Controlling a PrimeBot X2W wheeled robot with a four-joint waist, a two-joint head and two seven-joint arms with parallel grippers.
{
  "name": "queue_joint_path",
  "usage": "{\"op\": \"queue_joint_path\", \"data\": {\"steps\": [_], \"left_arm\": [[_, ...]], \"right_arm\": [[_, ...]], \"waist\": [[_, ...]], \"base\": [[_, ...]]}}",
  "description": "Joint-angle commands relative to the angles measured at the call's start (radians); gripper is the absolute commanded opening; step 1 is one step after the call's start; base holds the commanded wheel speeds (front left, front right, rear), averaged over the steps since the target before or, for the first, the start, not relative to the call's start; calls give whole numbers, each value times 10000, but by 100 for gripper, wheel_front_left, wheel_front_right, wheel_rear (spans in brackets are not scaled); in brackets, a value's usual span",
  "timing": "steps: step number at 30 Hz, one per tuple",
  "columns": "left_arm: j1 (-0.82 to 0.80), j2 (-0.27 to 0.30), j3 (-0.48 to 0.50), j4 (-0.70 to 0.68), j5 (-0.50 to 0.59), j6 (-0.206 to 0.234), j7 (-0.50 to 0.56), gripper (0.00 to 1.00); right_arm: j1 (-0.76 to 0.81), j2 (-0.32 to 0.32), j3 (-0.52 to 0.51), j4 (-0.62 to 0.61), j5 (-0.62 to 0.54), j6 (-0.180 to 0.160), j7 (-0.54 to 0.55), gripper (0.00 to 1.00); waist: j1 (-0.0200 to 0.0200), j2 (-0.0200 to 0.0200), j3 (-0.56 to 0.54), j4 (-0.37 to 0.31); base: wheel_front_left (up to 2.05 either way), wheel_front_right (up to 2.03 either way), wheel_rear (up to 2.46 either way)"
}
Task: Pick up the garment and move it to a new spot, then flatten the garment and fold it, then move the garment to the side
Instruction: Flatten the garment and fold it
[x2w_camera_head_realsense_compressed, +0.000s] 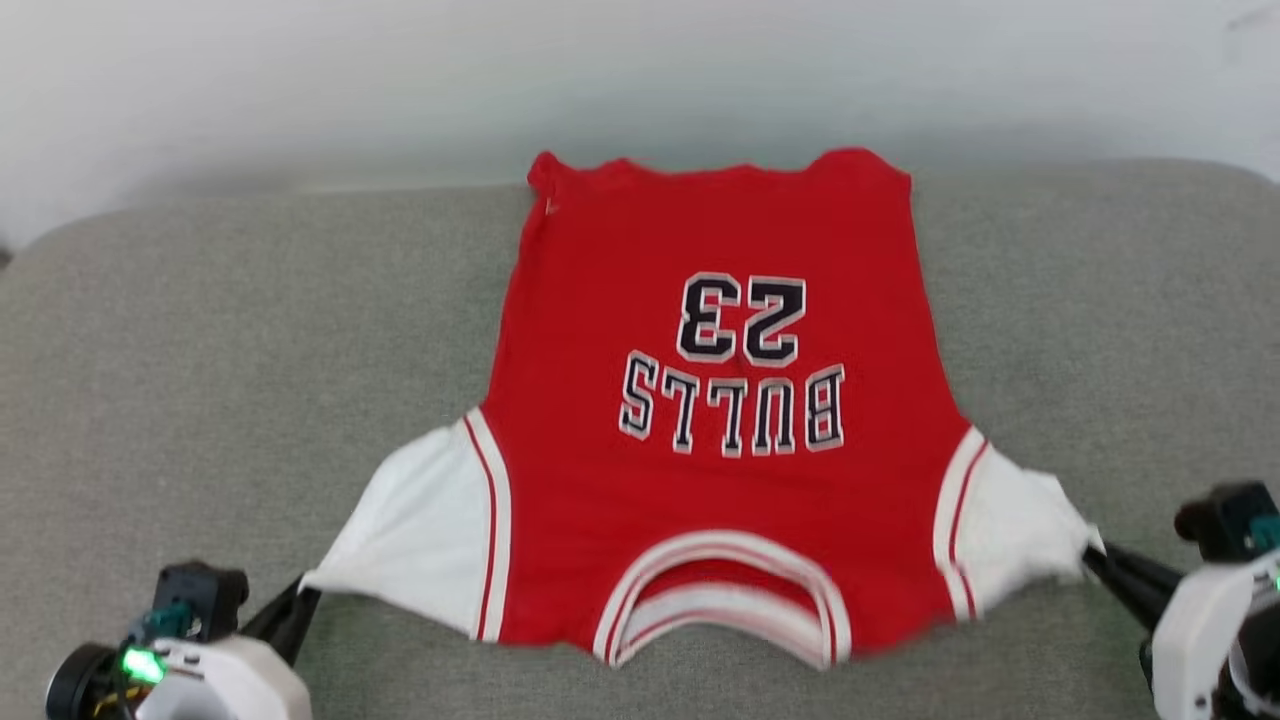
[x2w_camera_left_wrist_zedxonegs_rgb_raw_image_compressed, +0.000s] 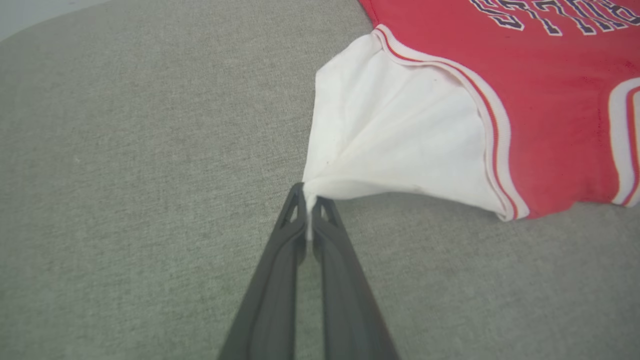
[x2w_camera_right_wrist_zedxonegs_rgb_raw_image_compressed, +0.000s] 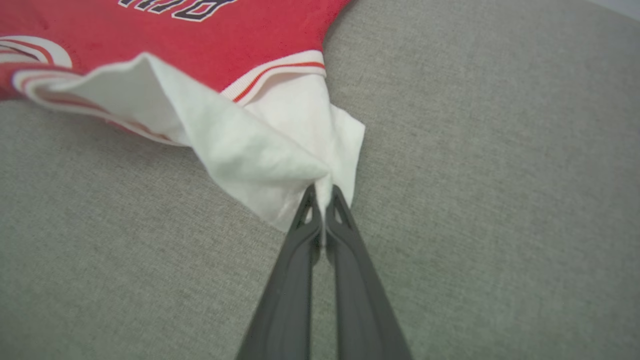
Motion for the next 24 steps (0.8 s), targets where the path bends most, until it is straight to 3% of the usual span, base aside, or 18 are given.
{"op": "queue_joint_path", "data": {"steps": [1, 11, 16, 17, 18, 19, 24], "left_arm": [[317, 179, -25, -81, -2, 150, 4, 0], [2397, 841, -98, -1557, -758, 1149, -15, 0], [2697, 862, 93, -2100, -688, 1480, -52, 0], [2673, 840, 123, -2195, -653, 1511, -58, 0], [2616, 818, 176, -2272, -578, 1568, -66, 0], [2556, 797, 210, -2368, -527, 1601, -74, 0], [2260, 762, 383, -2786, -138, 1783, -89, 0]], "right_arm": [[445, -152, -48, -38, 73, -11, -5, 0], [3081, -697, -747, -888, 389, -14, 481, 0], [3460, -795, -1402, -1208, 17, -14, 751, 0], [3430, -767, -1569, -1249, -61, -14, 839, 16], [3380, -756, -1753, -1309, -128, -14, 940, 91], [3287, -795, -1984, -1382, -228, -14, 1016, 100], [2652, -1224, -3427, -1937, -672, -11, 1188, 100]], "waist": [[3, 0, -247, 42], [3, 0, -709, 168], [3, 0, -591, 255], [3, 0, -564, 267], [3, 0, -538, 280], [3, 0, -498, 297], [3, 0, -144, 434]], "base": [[0, 0, 0], [0, 0, 0], [0, 0, 0], [0, 0, 0], [0, 0, 0], [0, 0, 0], [0, 0, 0]]}}
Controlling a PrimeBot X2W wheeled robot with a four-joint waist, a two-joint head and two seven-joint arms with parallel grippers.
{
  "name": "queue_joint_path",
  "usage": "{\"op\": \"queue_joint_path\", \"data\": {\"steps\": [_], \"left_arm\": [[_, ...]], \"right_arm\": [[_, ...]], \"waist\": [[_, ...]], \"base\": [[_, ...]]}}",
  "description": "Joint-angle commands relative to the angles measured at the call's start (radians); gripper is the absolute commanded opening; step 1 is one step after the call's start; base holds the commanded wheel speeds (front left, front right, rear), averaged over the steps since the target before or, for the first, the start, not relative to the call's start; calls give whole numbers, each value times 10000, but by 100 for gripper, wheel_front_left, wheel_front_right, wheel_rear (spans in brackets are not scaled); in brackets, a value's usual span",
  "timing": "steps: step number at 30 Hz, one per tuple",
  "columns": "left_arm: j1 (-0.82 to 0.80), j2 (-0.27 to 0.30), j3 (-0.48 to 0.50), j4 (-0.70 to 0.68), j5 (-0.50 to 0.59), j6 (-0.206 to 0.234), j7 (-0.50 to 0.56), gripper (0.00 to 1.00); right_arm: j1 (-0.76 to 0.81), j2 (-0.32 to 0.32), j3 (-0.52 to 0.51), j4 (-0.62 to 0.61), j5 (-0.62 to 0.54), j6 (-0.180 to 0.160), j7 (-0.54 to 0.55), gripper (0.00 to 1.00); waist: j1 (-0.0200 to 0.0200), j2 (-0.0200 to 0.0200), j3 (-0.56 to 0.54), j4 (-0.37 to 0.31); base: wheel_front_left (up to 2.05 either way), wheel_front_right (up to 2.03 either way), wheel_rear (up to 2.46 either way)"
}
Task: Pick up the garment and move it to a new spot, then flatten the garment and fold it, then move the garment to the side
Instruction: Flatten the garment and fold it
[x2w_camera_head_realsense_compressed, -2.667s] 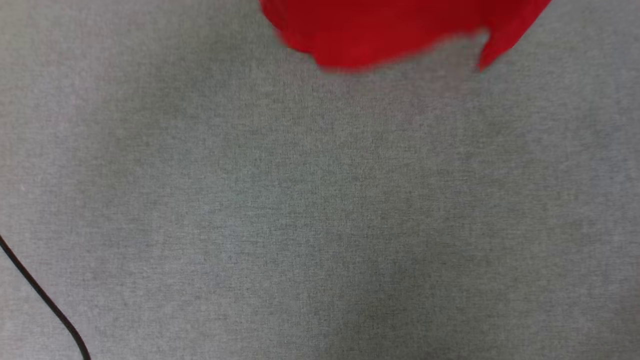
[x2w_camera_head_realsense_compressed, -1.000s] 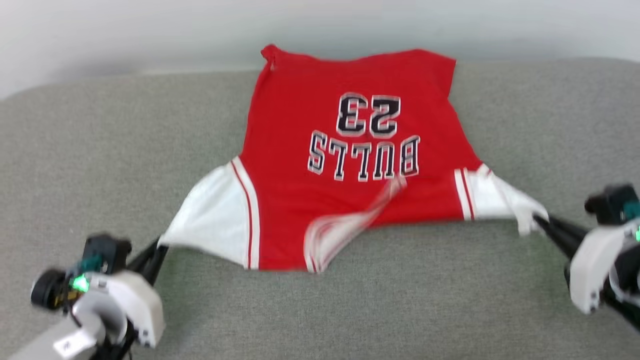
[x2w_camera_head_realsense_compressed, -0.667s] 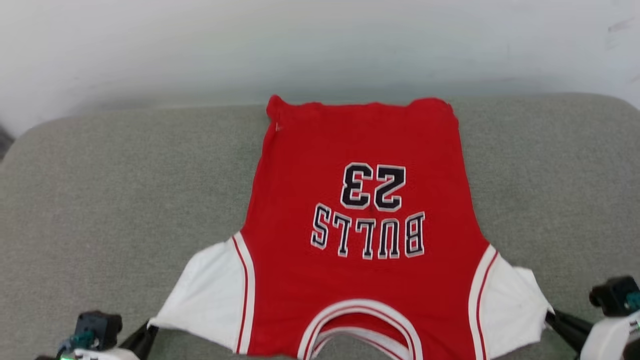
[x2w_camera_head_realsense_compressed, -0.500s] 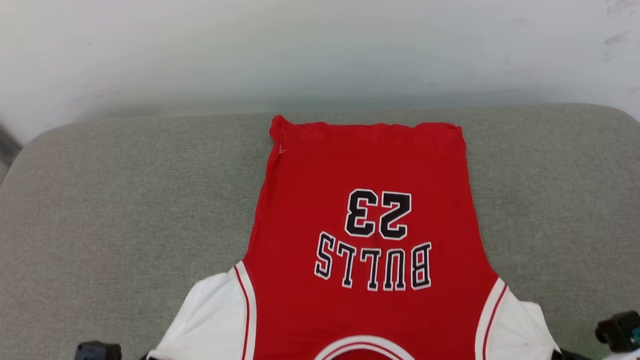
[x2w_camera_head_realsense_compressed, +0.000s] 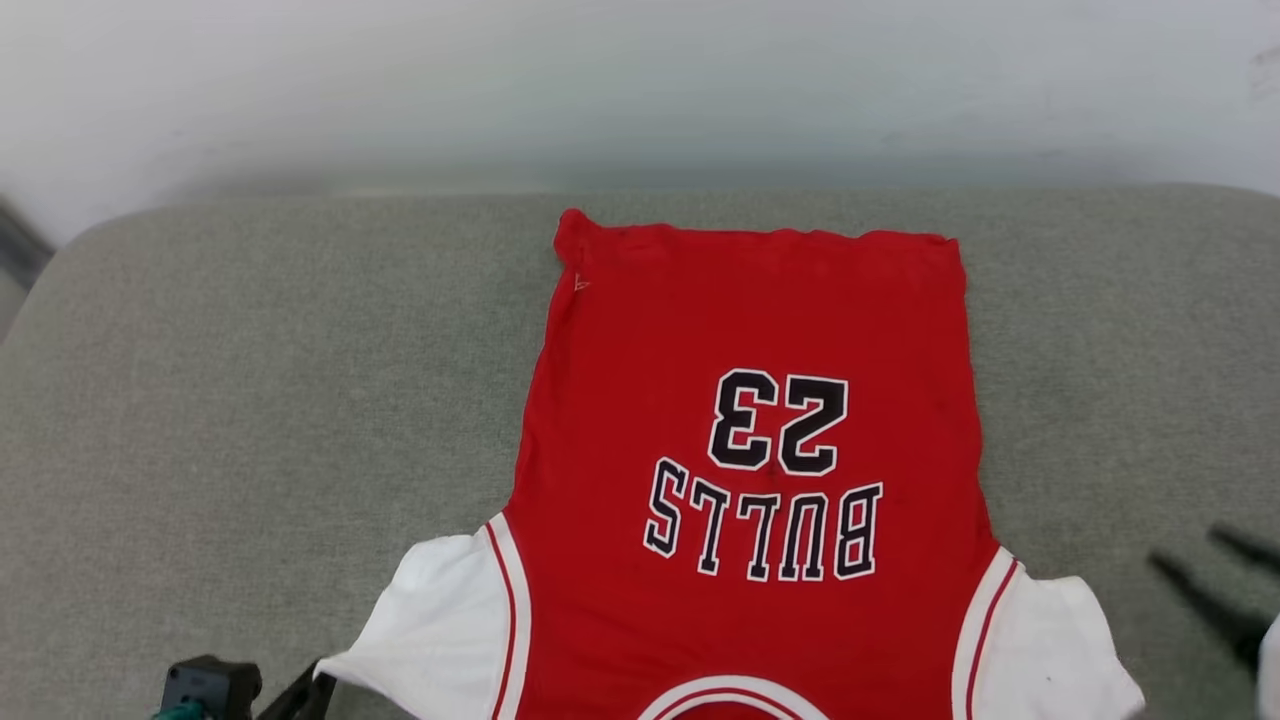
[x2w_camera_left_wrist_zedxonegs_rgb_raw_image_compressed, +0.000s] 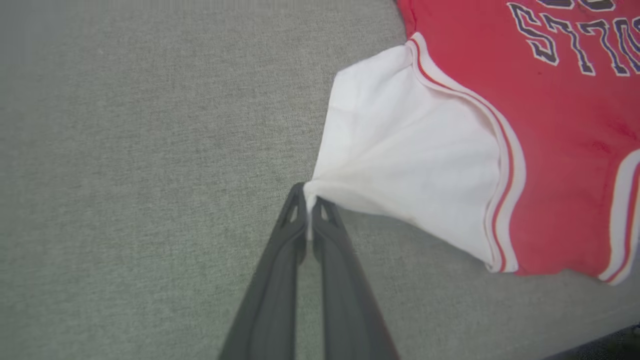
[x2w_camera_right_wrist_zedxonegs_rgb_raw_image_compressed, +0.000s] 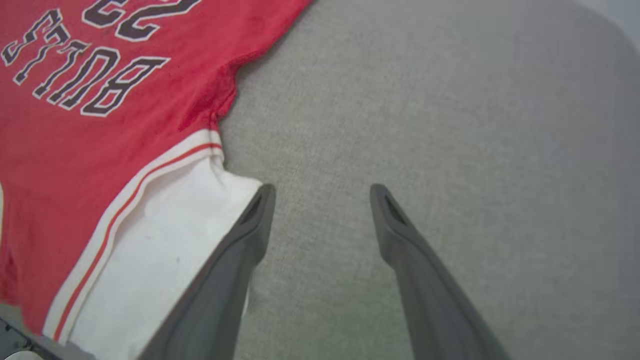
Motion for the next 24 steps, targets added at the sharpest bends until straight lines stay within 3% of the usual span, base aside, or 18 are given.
{"op": "queue_joint_path", "data": {"steps": [1, 5, 9, 17, 24], "left_arm": [[-166, -45, 113, -107, 125, 90, -53, 0], [-422, -56, 245, -458, 528, 283, -64, 0], [-687, -153, 568, -837, 827, 441, -71, 0], [-1376, -394, 1073, -1453, 1615, 461, -67, 0], [-1847, -764, 1179, -1697, 2261, 474, -64, 0]], "right_arm": [[-355, -209, -440, -182, -173, -11, 56, 100], [-1397, -671, -1753, -821, -648, -11, 533, 100], [-2930, -753, -2778, -1483, -742, -9, 1882, 100], [-6481, -74, -2615, -1300, -455, -9, 7356, 100], [-8635, 915, -2753, 0, -1139, -9, 10987, 100]], "waist": [[1, 0, 215, 109], [1, 0, 752, 330], [1, 0, 1507, 614], [1, 0, 3131, 1298], [1, 0, 4350, 1834]], "base": [[0, 0, 0], [0, 0, 0], [0, 0, 0], [0, 0, 0], [0, 0, 0]]}}
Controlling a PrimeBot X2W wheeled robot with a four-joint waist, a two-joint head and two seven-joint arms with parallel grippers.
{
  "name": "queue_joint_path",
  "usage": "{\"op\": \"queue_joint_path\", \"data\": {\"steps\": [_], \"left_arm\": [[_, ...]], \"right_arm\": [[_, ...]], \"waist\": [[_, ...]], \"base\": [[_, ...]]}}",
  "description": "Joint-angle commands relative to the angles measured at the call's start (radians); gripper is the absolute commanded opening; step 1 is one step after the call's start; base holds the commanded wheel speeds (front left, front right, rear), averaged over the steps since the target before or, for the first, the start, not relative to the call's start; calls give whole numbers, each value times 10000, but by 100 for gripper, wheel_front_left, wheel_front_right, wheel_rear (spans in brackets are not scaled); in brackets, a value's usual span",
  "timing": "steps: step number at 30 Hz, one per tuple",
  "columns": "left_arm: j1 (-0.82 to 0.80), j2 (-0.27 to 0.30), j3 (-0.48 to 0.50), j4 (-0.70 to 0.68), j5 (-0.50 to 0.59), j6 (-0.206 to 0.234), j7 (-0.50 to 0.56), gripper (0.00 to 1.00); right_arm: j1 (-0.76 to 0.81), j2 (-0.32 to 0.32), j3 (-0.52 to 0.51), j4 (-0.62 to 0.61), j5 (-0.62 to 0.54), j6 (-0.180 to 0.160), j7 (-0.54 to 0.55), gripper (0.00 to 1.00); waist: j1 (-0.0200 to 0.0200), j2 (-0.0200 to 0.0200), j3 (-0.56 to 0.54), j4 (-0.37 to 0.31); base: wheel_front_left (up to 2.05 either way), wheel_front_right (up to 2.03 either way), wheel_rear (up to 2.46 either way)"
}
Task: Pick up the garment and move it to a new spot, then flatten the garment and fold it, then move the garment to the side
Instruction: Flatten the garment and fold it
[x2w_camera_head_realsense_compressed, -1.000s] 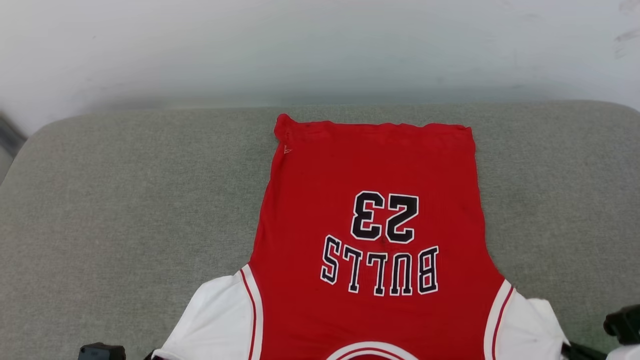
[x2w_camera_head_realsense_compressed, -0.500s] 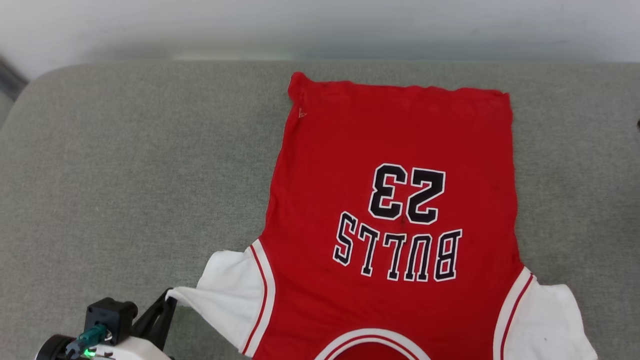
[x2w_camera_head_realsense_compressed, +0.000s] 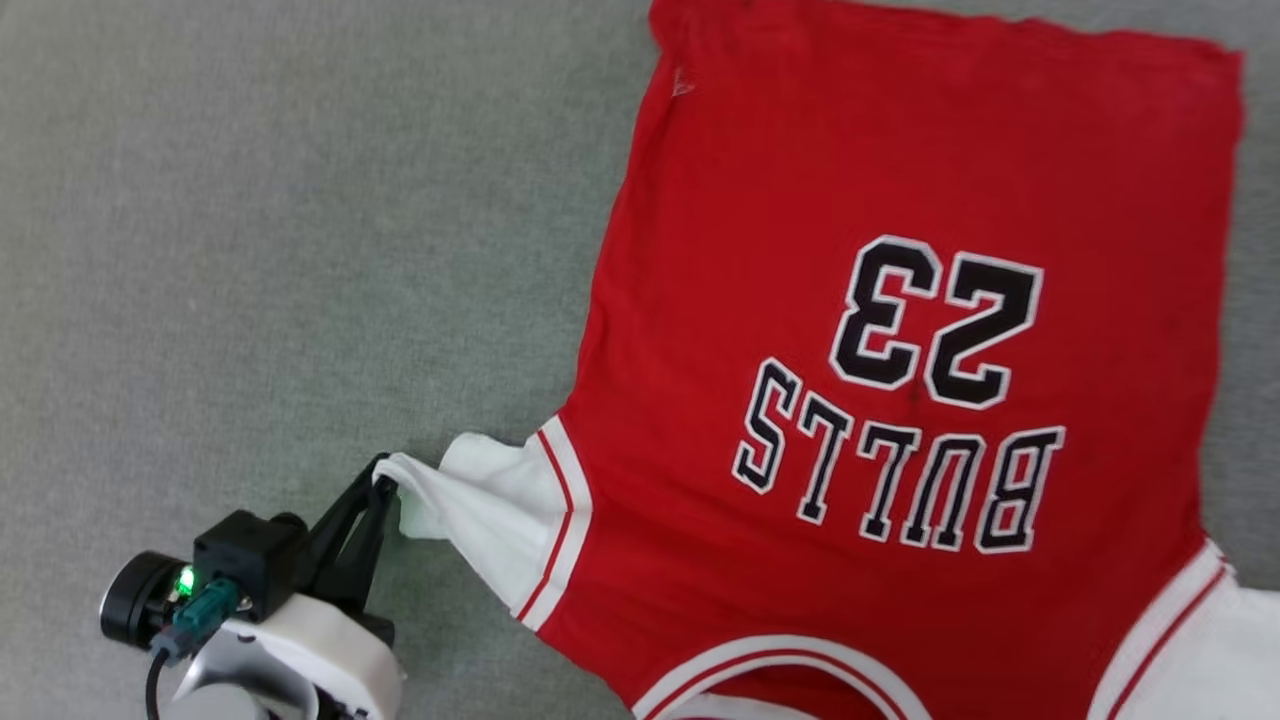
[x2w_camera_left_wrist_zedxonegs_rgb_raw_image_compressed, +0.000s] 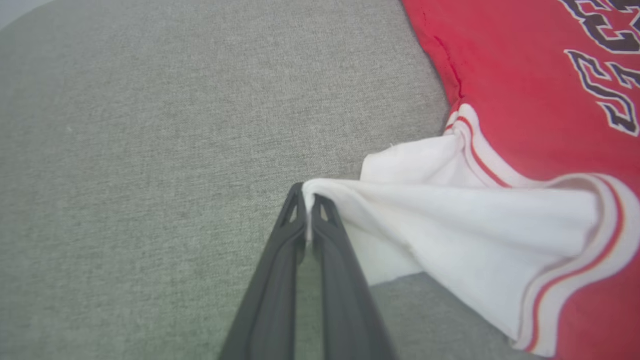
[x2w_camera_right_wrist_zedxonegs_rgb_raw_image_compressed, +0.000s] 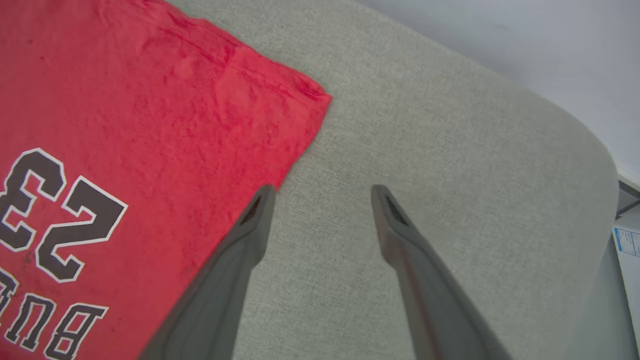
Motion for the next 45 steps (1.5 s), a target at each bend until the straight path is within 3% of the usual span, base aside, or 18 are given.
{"op": "queue_joint_path", "data": {"steps": [1, 8, 17, 18, 24, 29, 38, 45], "left_arm": [[-241, -149, 10, -52, 172, 30, -36, 0], [-545, -535, 80, -71, 509, -99, -33, 0], [-788, -900, 134, 148, 776, -295, -24, 0], [-774, -915, 164, 185, 787, -292, -24, 0], [-400, -970, 353, 408, 732, -309, -26, 0], [2, -940, 520, 558, 687, -319, -31, 0], [1101, -639, 710, 575, 283, -121, -34, 0], [1852, -517, 919, 541, 132, -33, -34, 0]], "right_arm": [[-401, 185, -114, 257, -277, -7, 464, 100], [-710, 1021, -579, 1262, -1141, -7, 1022, 100], [907, 1766, -514, 2174, -1522, -3, 1033, 100], [942, 1793, -580, 2125, -1517, -3, 932, 0], [477, 1530, -827, 1684, -1470, -6, 156, 0], [839, 902, -289, 831, -930, -7, -389, 0], [3848, -1353, 656, -1483, 623, -6, -1193, 0], [7128, -2520, 396, -2331, 1590, -7, -2238, 0]], "waist": [[-3, 0, 778, 509], [-3, 0, 1395, 849], [-3, 0, 1589, 971], [-3, 0, 1542, 941], [-3, 0, 843, 718], [-3, 0, -173, 497], [-3, 0, -1887, -70], [-3, 0, -2585, -510]], "base": [[0, 0, 0], [0, 0, 0], [0, 0, 0], [0, 0, 0], [0, 0, 0], [0, 0, 0], [0, 0, 0], [0, 0, 0]]}}
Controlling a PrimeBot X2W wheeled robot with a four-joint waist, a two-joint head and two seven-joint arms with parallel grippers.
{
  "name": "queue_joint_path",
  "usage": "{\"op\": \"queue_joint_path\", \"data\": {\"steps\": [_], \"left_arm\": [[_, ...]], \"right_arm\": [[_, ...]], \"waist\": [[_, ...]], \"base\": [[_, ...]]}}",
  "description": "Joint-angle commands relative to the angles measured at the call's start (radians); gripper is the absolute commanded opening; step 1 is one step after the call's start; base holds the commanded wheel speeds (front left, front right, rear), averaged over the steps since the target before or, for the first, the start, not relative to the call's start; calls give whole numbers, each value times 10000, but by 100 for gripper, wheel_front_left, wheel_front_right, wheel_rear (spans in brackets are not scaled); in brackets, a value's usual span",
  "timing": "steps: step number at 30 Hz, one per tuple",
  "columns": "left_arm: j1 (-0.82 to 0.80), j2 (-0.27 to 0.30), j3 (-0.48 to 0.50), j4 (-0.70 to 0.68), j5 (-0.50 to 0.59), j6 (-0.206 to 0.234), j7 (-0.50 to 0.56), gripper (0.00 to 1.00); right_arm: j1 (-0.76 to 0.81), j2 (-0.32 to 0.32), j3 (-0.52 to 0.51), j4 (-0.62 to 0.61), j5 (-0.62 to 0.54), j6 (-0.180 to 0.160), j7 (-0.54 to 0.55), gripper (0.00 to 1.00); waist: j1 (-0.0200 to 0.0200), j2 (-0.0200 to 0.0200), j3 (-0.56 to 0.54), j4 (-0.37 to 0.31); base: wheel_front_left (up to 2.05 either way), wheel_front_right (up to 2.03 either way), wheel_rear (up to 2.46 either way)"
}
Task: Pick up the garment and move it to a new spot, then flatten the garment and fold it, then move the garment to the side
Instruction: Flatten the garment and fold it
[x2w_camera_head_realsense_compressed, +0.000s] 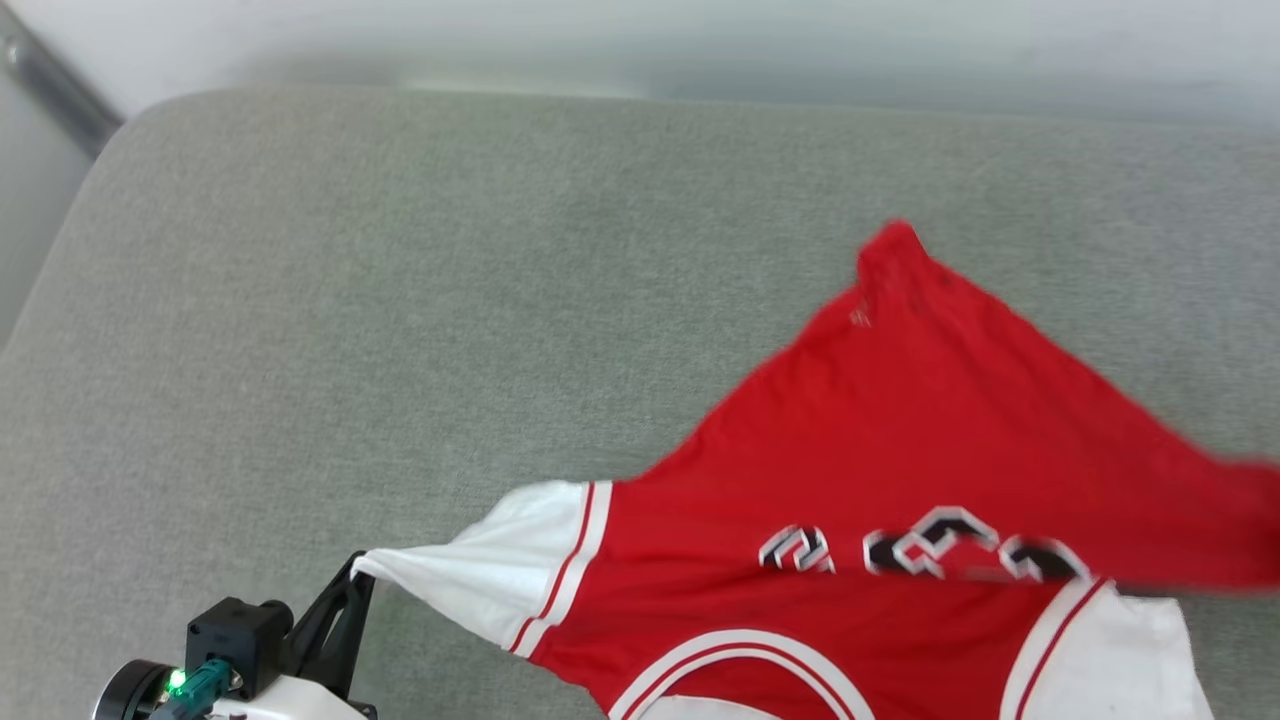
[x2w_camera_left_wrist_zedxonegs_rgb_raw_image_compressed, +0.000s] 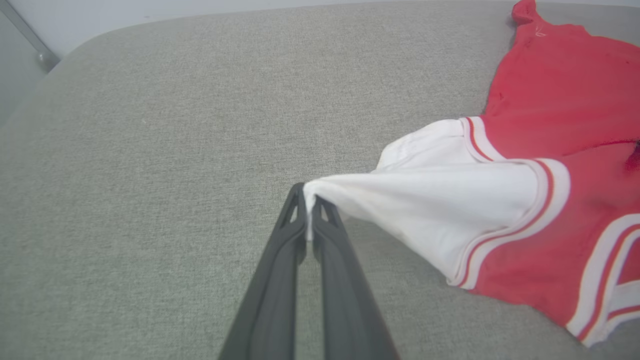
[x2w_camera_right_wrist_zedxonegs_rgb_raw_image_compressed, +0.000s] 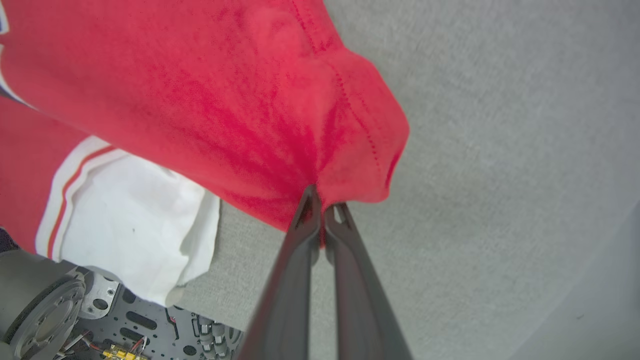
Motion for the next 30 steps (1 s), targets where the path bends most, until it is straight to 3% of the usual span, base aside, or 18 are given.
{"op": "queue_joint_path", "data": {"steps": [1, 6, 13, 14, 15, 16, 25, 30], "left_arm": [[136, 37, 73, 3, -24, 47, -21, 0], [296, 94, 140, 42, -13, -1, -21, 0], [242, -4, 131, 113, 92, -94, -21, 0], [236, -3, 127, 135, 106, -107, -21, 0], [241, 5, 121, 150, 125, -113, -21, 0], [232, 8, 109, 158, 135, -110, -21, 0], [-56, -47, 59, 106, 288, -155, -10, 0], [-387, -178, 10, 125, 475, -213, -3, 0]], "right_arm": [[642, -96, -26, -70, 135, -7, -148, 0], [2974, -198, -202, -77, 441, -7, -915, 0], [4617, 677, -556, 280, 505, -7, -1733, 0], [4636, 782, -662, 263, 478, -7, -1797, 20], [4545, 816, -825, 209, 376, -7, -1904, 70], [4420, 804, -998, 145, 329, -7, -1957, 100], [2683, 229, -2633, -1625, -18, -7, -1782, 100], [1001, 235, -2439, -2350, -424, -7, -811, 100]], "waist": [[1, 0, -286, -262], [1, 0, -403, -433], [1, 0, -297, -558], [1, 0, -293, -579], [1, 0, -297, -608], [1, 0, -300, -622], [1, 0, -84, -523], [1, 0, 321, -259]], "base": [[0, 0, 0], [0, 0, 0], [0, 0, 0], [0, 0, 0], [0, 0, 0], [0, 0, 0], [0, 0, 0], [0, 0, 0]]}}
